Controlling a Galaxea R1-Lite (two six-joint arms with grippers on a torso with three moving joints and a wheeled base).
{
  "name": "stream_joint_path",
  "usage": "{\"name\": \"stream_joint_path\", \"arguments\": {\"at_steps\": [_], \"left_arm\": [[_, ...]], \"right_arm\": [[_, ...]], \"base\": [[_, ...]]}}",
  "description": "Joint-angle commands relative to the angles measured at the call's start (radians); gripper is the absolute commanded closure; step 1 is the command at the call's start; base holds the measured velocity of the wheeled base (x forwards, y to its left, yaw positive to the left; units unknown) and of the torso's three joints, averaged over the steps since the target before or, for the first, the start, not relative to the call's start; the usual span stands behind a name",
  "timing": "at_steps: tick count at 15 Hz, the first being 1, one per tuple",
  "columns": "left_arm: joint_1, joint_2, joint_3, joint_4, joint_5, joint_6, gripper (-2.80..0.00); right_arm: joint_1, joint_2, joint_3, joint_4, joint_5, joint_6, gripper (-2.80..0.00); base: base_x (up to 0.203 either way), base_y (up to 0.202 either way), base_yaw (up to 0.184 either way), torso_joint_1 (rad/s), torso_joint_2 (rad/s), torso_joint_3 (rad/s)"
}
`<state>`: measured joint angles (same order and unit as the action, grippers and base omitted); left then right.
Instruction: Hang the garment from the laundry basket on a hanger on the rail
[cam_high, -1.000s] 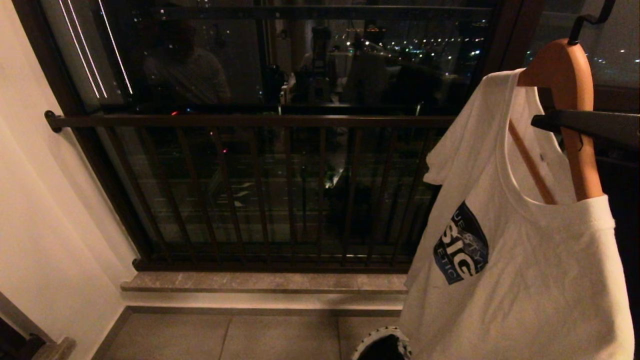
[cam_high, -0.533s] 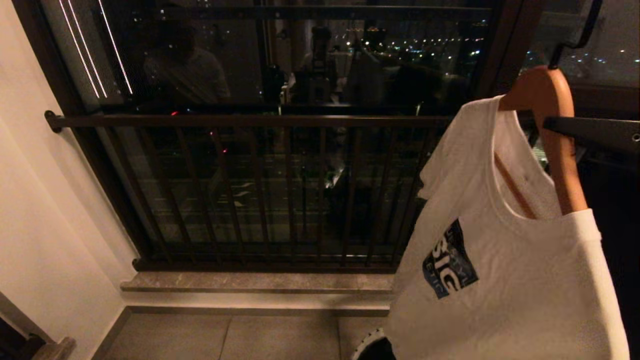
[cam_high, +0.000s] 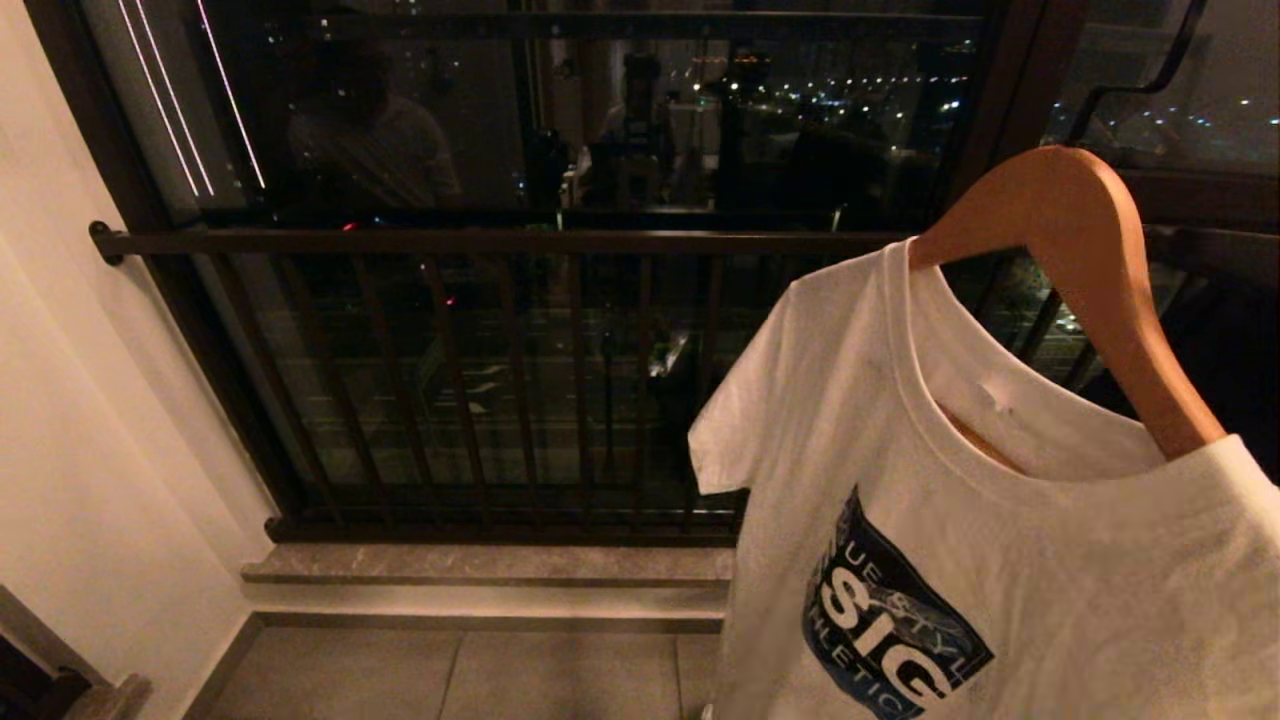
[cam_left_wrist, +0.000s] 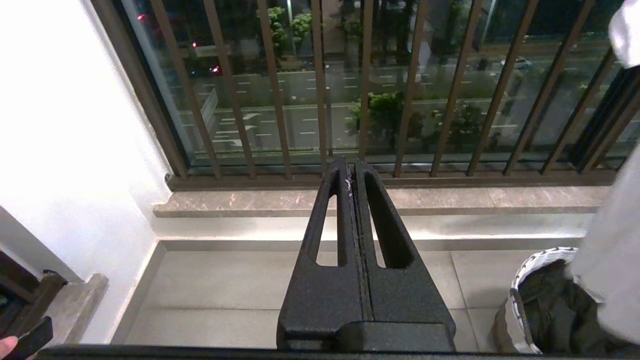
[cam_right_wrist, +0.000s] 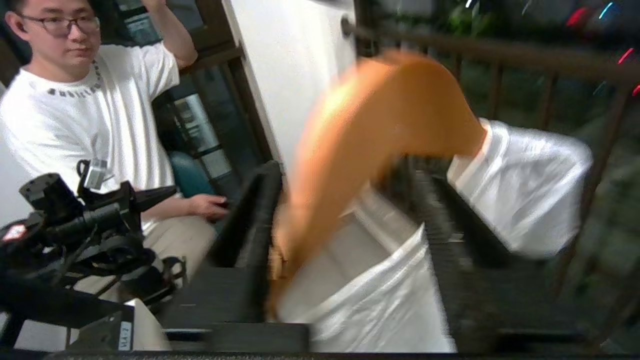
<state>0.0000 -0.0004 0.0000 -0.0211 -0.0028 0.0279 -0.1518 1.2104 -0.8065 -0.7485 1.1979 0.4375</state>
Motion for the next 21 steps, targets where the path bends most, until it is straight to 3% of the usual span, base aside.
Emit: {"name": "stream_joint_path", "arguments": {"at_steps": [1,3,5,7,10,13,15,16,17,20,21], "left_arm": [[0.000,0.000,0.008,0.000,0.000,0.000,0.00],[0.000,0.000,0.008,0.000,0.001,-0.006,0.00],[0.000,0.000,0.008,0.000,0.003,-0.014,0.00],[0.000,0.000,0.008,0.000,0.004,-0.023,0.00],[0.000,0.000,0.008,0.000,0.003,-0.023,0.00],[0.000,0.000,0.008,0.000,0.004,-0.023,0.00],[0.000,0.000,0.008,0.000,0.004,-0.023,0.00],[0.000,0.000,0.008,0.000,0.004,-0.023,0.00],[0.000,0.000,0.008,0.000,0.004,-0.023,0.00],[0.000,0.000,0.008,0.000,0.004,-0.023,0.00],[0.000,0.000,0.008,0.000,0.004,-0.025,0.00]], "right_arm": [[-0.017,-0.141,0.029,-0.007,0.007,0.006,0.00],[-0.042,-0.280,0.071,0.002,0.006,0.013,0.00],[-0.071,-0.438,0.102,0.095,0.005,0.024,0.00],[-0.113,-0.597,0.120,0.260,0.004,0.027,0.00],[-0.242,-0.783,0.153,0.562,0.004,0.022,0.00],[-0.259,-0.873,0.122,0.756,0.005,0.018,0.00],[-0.204,-0.912,0.092,0.813,-0.012,0.015,0.00],[-0.174,-0.912,0.076,0.841,-0.094,0.008,0.00],[-0.138,-0.906,0.063,0.897,-0.233,-0.036,0.00],[-0.021,-0.914,0.100,1.124,-0.794,-0.399,0.00],[0.003,-0.921,0.169,1.127,-0.913,-0.445,0.00]], "base": [[0.000,0.000,0.000,0.000,0.00,0.000],[0.000,0.000,0.000,0.000,0.00,0.000],[0.000,0.000,0.000,0.000,0.00,0.000],[0.000,0.000,0.000,0.000,0.00,0.000],[0.000,0.000,0.000,0.000,0.00,0.000],[0.000,0.000,0.000,0.000,0.00,0.000],[0.000,0.000,0.000,0.000,0.00,0.000],[0.000,0.000,0.000,0.000,0.00,0.000],[0.000,0.000,0.000,0.000,0.00,0.000],[0.000,0.000,0.000,0.000,0.00,0.000],[0.000,0.000,0.000,0.000,0.00,0.000]]}}
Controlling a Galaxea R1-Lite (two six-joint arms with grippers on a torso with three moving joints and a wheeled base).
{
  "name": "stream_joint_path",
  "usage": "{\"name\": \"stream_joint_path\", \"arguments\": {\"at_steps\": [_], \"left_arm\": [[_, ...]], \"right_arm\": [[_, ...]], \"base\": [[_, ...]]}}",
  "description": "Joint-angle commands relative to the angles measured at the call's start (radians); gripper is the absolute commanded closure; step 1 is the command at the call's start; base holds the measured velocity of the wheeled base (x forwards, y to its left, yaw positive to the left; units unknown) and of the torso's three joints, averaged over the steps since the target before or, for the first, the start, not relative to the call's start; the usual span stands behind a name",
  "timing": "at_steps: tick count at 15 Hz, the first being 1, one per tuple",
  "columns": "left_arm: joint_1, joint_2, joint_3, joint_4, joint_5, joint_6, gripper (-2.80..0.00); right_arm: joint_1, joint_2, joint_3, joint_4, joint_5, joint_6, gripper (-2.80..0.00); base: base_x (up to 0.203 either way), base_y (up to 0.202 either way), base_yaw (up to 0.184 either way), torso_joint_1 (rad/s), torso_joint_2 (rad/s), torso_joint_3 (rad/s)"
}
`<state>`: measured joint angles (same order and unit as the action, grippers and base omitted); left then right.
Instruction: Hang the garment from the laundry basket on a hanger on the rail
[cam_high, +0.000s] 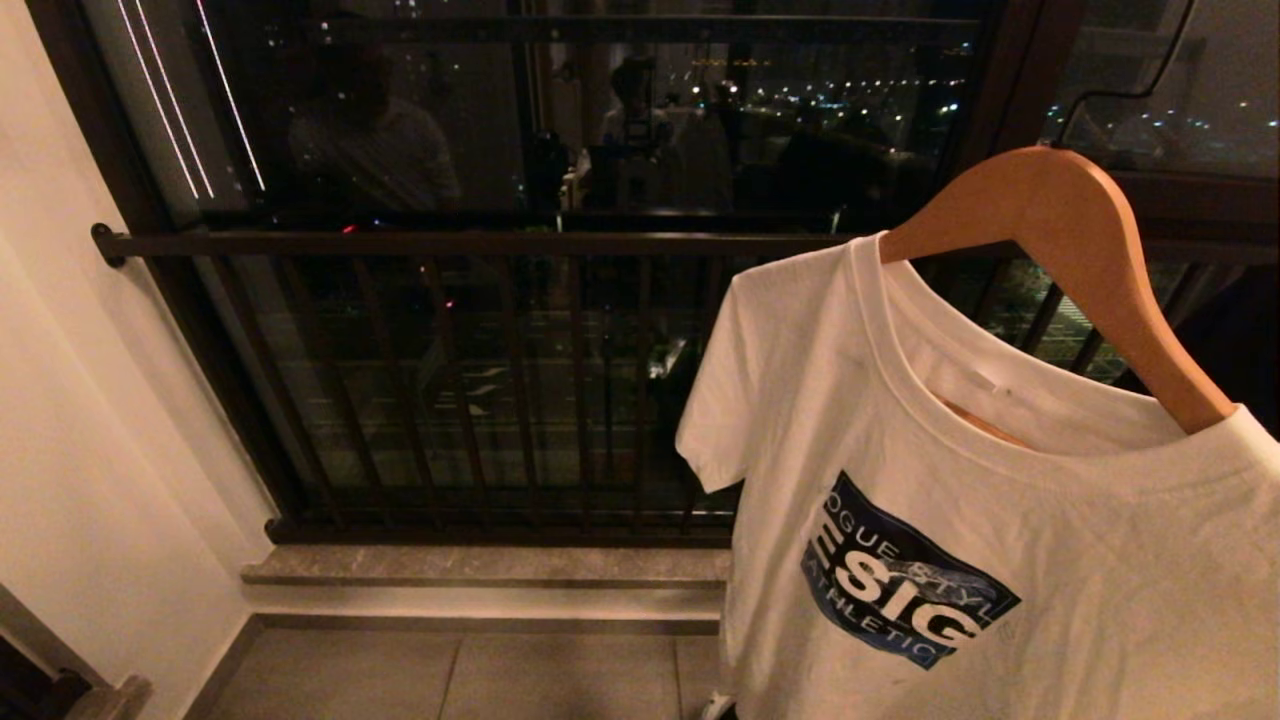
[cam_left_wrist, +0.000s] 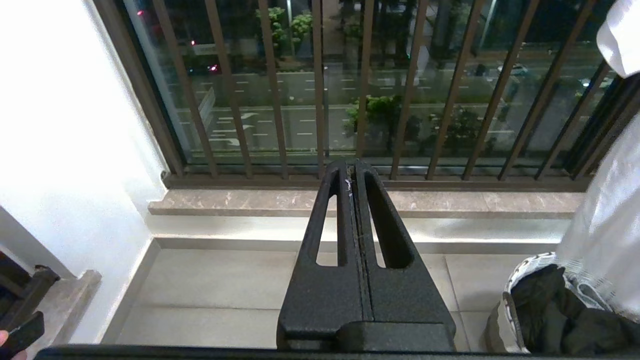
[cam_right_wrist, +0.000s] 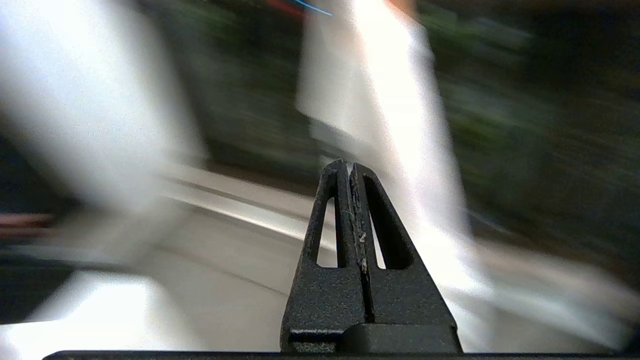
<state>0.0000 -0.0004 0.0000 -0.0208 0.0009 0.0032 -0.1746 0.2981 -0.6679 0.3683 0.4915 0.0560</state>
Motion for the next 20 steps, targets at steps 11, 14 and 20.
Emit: {"name": "stream_joint_path", "arguments": {"at_steps": [11,14,20], "left_arm": [[0.000,0.000,0.008,-0.001,0.001,0.000,0.00],[0.000,0.000,0.008,-0.001,0.001,0.000,0.00],[0.000,0.000,0.008,-0.001,0.001,0.000,0.00]], "right_arm": [[0.165,-0.256,0.632,-0.318,-0.442,-0.239,0.00],[0.165,-0.281,0.631,-0.307,-0.442,-0.239,0.00],[0.165,-0.281,0.631,-0.307,-0.442,-0.239,0.00]], "base": [[0.000,0.000,0.000,0.000,0.00,0.000],[0.000,0.000,0.000,0.000,0.00,0.000],[0.000,0.000,0.000,0.000,0.00,0.000]]}}
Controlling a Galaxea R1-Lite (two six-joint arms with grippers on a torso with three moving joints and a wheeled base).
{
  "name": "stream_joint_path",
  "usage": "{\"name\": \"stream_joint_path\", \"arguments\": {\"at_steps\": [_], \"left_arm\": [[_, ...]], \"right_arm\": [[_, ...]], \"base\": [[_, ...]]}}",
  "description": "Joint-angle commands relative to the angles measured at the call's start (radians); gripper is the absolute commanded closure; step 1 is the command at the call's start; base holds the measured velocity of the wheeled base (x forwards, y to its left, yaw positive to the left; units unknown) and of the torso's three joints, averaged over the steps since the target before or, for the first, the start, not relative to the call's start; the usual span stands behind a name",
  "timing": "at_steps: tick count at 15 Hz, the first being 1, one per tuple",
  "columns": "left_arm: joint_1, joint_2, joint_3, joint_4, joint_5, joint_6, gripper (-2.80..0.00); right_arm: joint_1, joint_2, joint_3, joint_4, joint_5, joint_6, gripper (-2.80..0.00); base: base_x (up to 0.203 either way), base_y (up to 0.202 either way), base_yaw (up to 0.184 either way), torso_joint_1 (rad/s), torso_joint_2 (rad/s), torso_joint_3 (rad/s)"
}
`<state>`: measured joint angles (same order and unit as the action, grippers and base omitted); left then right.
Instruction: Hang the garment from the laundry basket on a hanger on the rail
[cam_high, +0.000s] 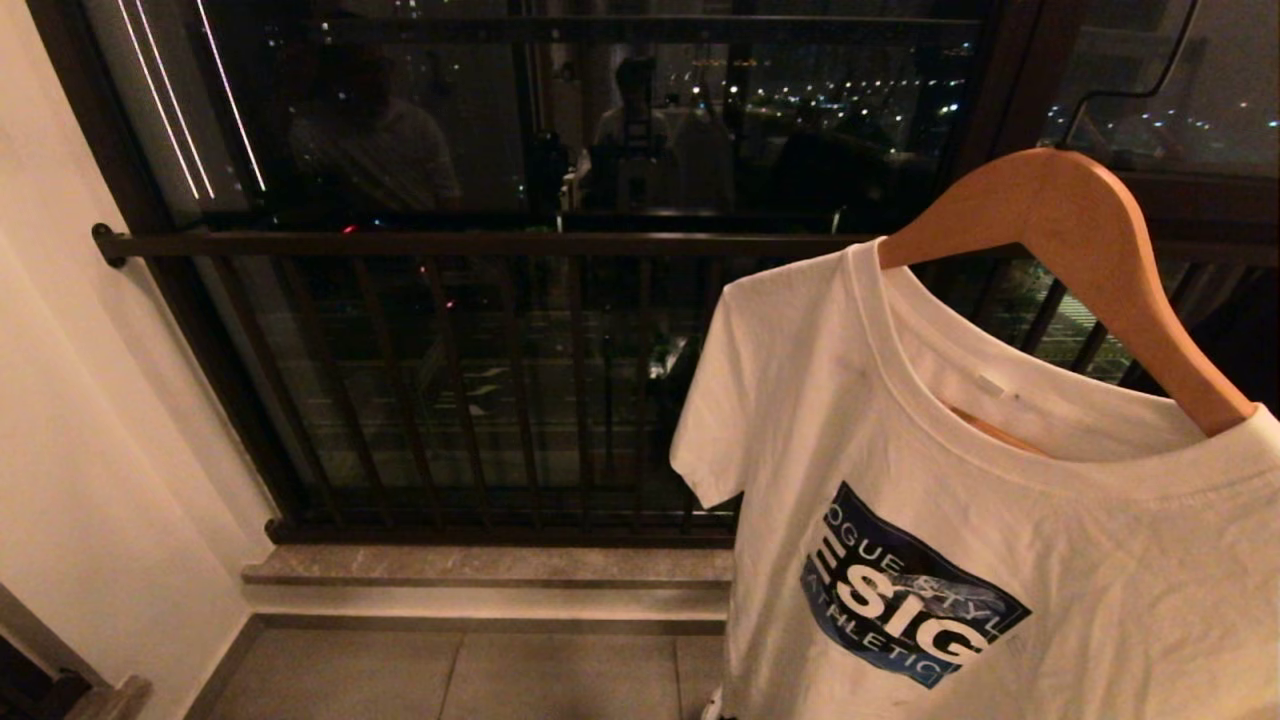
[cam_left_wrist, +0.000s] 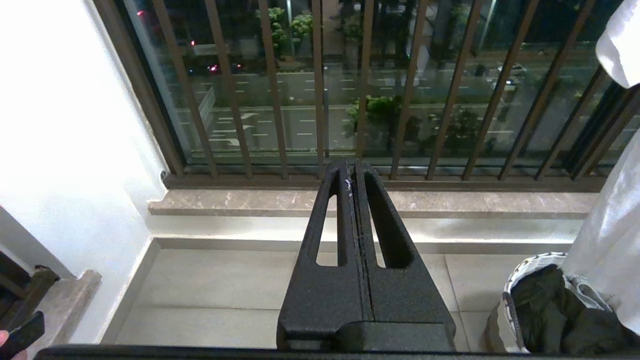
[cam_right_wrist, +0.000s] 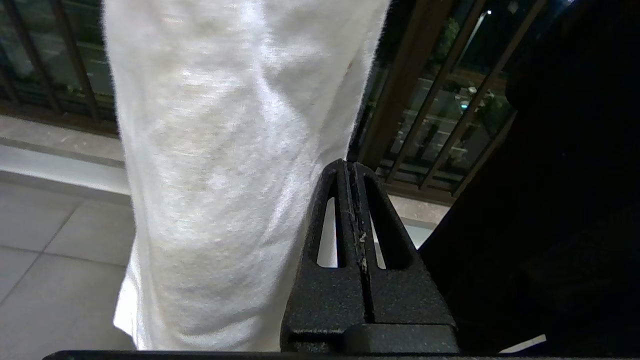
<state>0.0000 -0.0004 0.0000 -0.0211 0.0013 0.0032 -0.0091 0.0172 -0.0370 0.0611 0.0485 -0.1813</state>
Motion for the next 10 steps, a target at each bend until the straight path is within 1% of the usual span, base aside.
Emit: {"name": "stream_joint_path", "arguments": {"at_steps": [1,10], "left_arm": [[0.000,0.000,0.008,0.000,0.000,0.000,0.00],[0.000,0.000,0.008,0.000,0.000,0.000,0.00]], "right_arm": [[0.000,0.000,0.000,0.000,0.001,-0.001,0.00],[0.000,0.000,0.000,0.000,0.001,-0.001,0.00]], "base": [[0.000,0.000,0.000,0.000,0.00,0.000],[0.000,0.000,0.000,0.000,0.00,0.000]]}}
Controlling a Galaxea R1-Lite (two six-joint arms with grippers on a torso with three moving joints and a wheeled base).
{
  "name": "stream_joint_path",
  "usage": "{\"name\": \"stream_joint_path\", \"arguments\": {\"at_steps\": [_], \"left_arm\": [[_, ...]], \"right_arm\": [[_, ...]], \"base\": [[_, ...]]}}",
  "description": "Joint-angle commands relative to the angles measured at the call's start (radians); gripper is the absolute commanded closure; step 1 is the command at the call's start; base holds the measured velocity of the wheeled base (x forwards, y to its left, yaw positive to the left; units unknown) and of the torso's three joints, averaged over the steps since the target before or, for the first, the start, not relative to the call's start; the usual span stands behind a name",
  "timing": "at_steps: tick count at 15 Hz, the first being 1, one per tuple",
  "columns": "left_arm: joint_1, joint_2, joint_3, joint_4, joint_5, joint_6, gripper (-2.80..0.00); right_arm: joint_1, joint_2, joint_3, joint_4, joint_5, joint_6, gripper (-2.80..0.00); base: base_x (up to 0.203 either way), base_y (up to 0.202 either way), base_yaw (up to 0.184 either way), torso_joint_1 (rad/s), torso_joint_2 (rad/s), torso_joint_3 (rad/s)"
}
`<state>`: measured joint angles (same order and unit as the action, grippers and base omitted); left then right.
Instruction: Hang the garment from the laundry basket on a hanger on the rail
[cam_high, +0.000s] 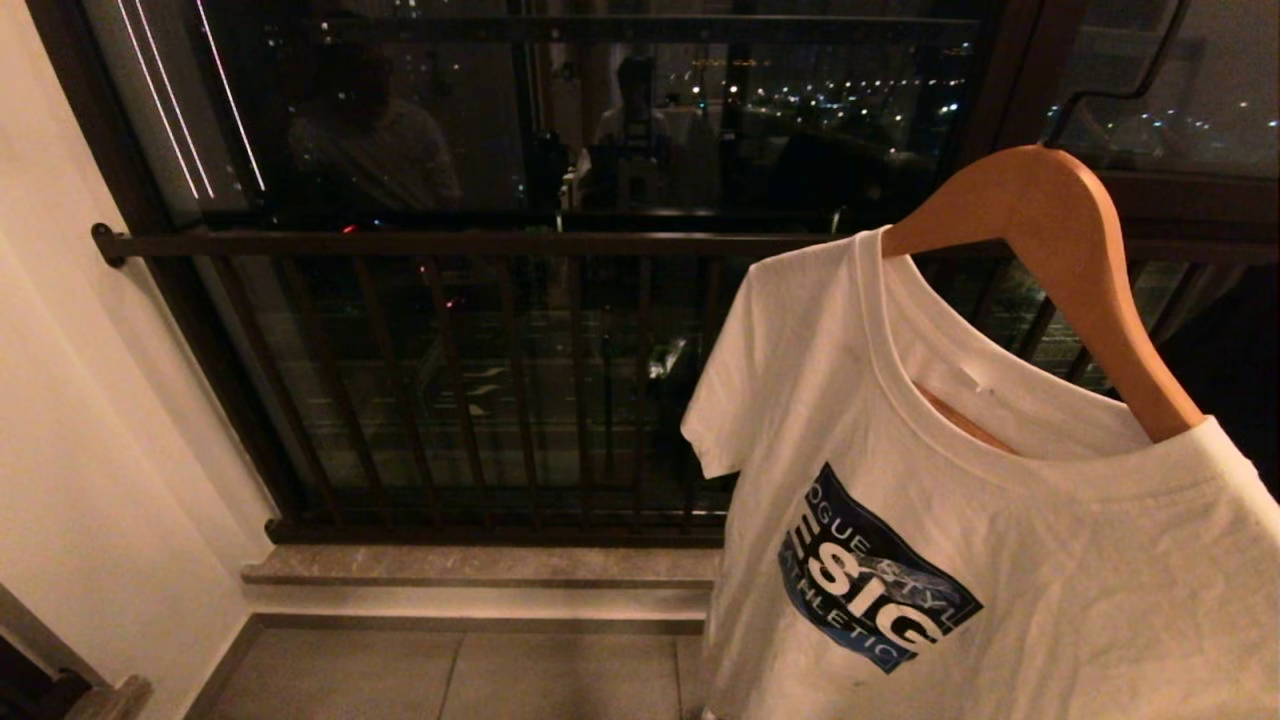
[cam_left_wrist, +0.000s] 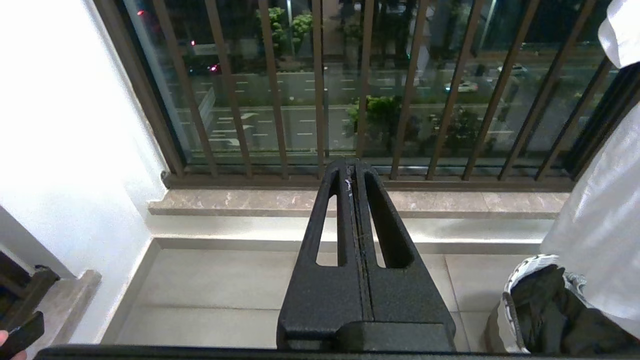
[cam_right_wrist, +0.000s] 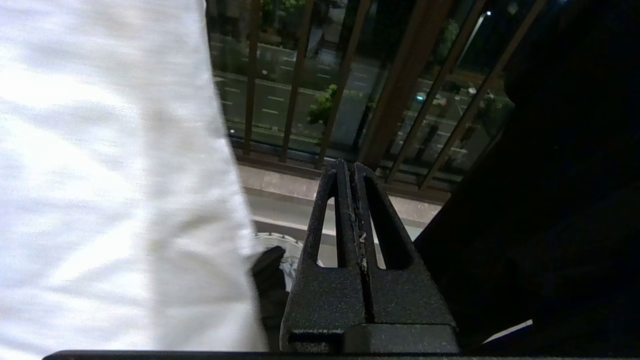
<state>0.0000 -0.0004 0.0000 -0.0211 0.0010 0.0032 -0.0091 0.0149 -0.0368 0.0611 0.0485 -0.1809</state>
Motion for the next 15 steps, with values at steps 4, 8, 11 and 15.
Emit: {"name": "stream_joint_path", "arguments": {"at_steps": [4,8,11,15], "left_arm": [[0.000,0.000,0.008,0.000,0.001,0.000,0.00],[0.000,0.000,0.008,0.000,0.001,0.000,0.00],[0.000,0.000,0.008,0.000,0.001,0.000,0.00],[0.000,0.000,0.008,0.000,0.001,0.000,0.00]], "right_arm": [[0.000,0.002,0.000,0.000,0.001,-0.002,0.00],[0.000,0.002,0.000,0.000,0.001,-0.002,0.00],[0.000,0.002,0.000,0.000,0.001,-0.002,0.00],[0.000,0.002,0.000,0.000,0.001,-0.002,0.00]], "base": [[-0.154,0.000,0.001,0.002,0.00,0.003],[-0.195,0.000,0.000,0.001,0.00,0.000],[-0.193,0.000,0.000,0.000,0.00,0.004],[-0.192,0.000,0.002,0.000,0.00,0.001]]}}
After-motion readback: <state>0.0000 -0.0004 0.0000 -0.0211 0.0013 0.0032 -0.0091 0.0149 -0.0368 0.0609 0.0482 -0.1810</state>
